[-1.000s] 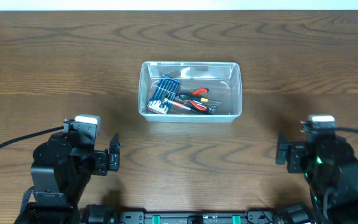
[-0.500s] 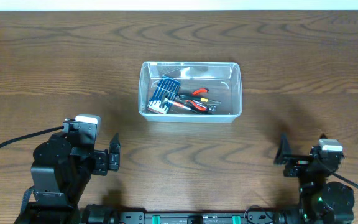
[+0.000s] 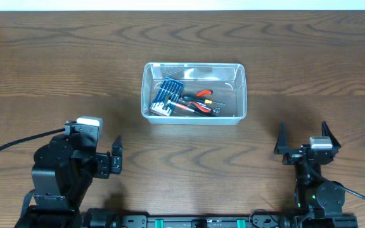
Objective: Pack container
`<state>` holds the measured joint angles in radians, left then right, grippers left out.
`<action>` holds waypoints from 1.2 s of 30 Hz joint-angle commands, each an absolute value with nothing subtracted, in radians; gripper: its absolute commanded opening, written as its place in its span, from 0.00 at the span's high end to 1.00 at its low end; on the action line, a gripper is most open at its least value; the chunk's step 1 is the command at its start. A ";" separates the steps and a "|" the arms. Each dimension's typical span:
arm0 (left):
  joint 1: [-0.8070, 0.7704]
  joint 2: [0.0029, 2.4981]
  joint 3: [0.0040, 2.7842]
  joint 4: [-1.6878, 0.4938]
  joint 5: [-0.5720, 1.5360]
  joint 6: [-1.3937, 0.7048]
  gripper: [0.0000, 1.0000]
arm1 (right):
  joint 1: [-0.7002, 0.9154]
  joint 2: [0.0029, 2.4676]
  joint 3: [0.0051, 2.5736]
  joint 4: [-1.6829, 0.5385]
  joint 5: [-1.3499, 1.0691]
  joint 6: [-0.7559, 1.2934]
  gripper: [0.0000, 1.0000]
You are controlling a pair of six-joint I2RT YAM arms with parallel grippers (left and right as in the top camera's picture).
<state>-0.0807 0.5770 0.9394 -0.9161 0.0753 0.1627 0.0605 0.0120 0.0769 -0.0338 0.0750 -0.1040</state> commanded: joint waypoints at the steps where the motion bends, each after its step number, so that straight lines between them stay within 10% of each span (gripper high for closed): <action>1: -0.084 0.579 0.938 -0.915 0.083 0.179 0.02 | 0.068 0.005 0.065 -0.035 0.075 -0.151 0.01; 36: -0.084 0.579 0.938 -0.915 0.082 0.179 0.02 | 0.053 0.006 0.064 -0.205 0.179 0.055 0.01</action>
